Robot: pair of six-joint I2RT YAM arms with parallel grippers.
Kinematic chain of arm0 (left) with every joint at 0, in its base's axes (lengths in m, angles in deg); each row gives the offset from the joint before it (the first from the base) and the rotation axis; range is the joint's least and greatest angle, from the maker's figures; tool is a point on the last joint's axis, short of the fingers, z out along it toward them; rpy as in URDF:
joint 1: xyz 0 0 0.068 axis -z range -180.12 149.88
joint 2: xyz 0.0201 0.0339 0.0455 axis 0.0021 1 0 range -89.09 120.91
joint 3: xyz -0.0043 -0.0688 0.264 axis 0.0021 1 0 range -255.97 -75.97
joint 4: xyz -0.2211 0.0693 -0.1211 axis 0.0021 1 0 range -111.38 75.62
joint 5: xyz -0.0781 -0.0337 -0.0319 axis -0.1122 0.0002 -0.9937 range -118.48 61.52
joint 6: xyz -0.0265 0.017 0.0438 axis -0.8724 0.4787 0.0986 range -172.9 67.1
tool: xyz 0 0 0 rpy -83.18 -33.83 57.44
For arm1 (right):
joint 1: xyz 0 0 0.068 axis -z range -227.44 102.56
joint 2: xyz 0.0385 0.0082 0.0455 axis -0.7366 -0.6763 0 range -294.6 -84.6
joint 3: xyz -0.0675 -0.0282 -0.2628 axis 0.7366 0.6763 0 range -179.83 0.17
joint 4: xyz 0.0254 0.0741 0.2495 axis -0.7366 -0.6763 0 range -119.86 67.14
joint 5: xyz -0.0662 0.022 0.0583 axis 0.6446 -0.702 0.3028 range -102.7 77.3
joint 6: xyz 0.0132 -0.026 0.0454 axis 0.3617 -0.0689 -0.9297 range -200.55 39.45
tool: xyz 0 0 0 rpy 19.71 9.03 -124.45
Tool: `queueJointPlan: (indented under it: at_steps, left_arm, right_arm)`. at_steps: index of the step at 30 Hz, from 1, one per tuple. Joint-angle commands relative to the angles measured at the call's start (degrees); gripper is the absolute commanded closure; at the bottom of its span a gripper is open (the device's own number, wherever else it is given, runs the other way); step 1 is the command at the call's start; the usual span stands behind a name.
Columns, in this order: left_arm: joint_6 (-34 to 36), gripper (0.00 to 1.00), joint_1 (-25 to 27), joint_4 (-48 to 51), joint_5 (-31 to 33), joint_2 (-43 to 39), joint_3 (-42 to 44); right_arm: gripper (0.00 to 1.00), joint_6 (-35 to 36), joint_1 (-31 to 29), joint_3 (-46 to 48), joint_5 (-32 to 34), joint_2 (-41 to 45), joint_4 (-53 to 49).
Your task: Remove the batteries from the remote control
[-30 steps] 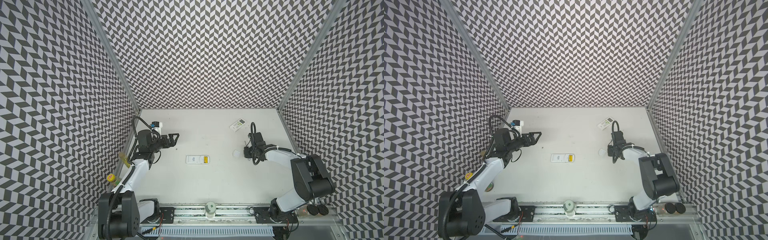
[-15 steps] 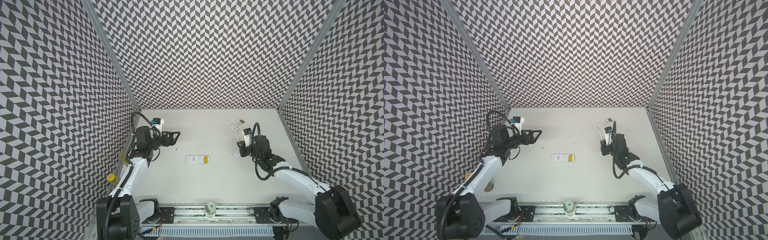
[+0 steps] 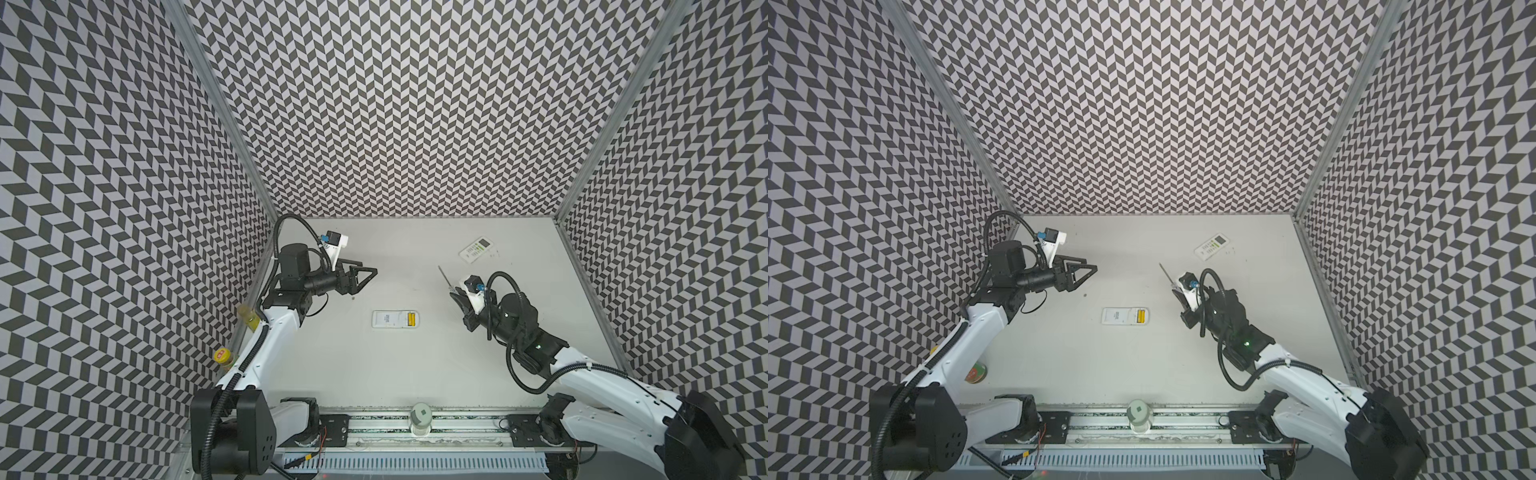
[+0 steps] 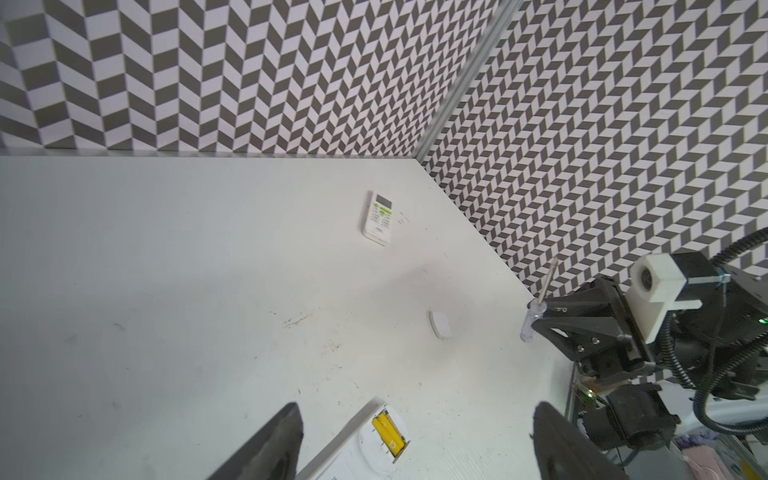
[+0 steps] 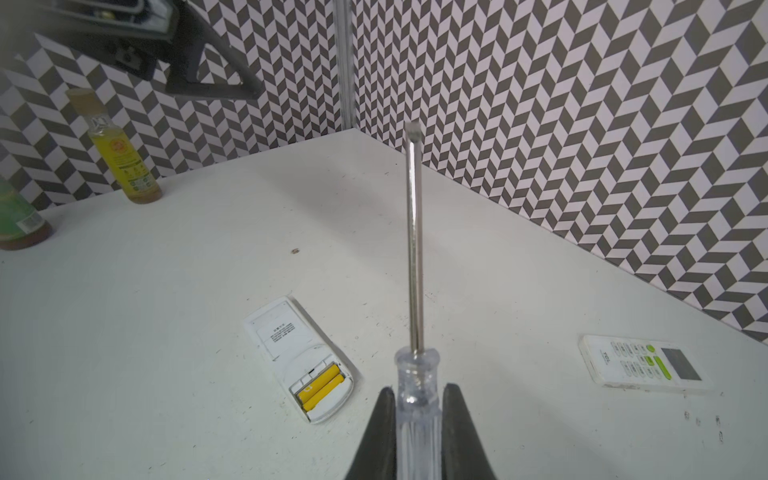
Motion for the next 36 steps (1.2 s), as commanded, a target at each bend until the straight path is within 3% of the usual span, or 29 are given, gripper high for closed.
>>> queueJointPlan:
  at_steps: [1, 12, 22, 36]
  left_arm:
    - [-1.09, 0.14, 0.63, 0.68, -4.4, 0.7, -2.11]
    - [2.78, 0.17, 7.66, 2.69, -7.63, 1.94, -1.51]
    - [8.34, 0.21, 13.68, 3.48, -1.91, 2.83, 1.33]
    - [7.71, 0.3, 20.36, -2.22, 1.63, 4.36, 6.8]
  right_arm:
    - [1.0, 6.55, -4.4, 1.77, 6.47, 0.43, 6.44]
    - [1.0, 20.56, -16.33, -1.2, 23.22, -9.32, 8.49]
    - [1.0, 24.09, -20.5, -3.29, 26.7, -14.93, 10.04]
    - [1.0, 25.97, -24.07, -5.1, 30.89, -17.83, 12.37]
